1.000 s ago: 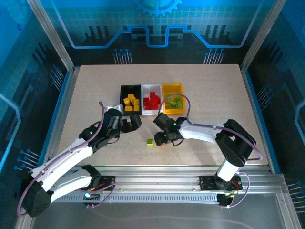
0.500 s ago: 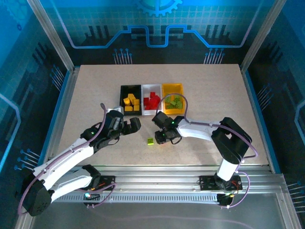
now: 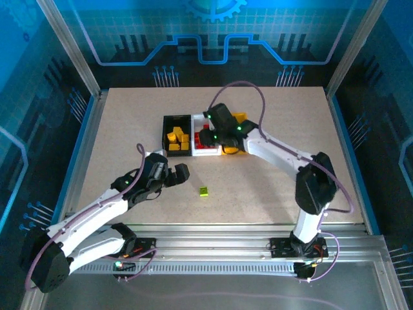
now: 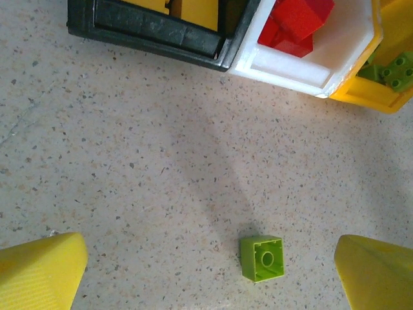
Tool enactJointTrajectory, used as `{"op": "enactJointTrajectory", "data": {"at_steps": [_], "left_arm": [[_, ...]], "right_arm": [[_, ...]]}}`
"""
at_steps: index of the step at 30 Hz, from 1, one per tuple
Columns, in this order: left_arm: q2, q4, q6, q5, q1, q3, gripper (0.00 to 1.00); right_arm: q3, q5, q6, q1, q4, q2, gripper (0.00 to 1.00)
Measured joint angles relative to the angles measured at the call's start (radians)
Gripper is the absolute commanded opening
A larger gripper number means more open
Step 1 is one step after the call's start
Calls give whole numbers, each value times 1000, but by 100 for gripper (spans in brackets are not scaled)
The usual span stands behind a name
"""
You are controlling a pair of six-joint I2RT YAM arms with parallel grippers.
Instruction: Sort the legos into containers by color
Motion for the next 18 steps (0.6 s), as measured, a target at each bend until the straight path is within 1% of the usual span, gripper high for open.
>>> {"op": "enactJointTrajectory", "data": {"at_steps": [6, 8, 9, 11, 12, 14, 18], "left_arm": [[-7, -1, -19, 19, 0, -32, 99], [-13, -3, -19, 23, 0, -38, 99], [-17, -3, -19, 26, 0, -40, 99], [-27, -4, -22, 28, 0, -42, 99], [-31, -5, -23, 31, 0, -42, 99], [-35, -6, -24, 34, 0, -42, 99], [-36, -7, -27, 34, 0, -42, 99]], "right_arm": [[259, 4, 1, -56, -42, 269, 37], [311, 1, 2, -70, -67, 335, 40], [328, -3, 2, -77, -76, 359, 43], [351, -16, 4, -88, -87, 386, 56], [355, -27, 1, -92, -90, 389, 61], [366, -46, -5, -96, -97, 389, 64], [358, -64, -16, -90, -85, 358, 67]]}}
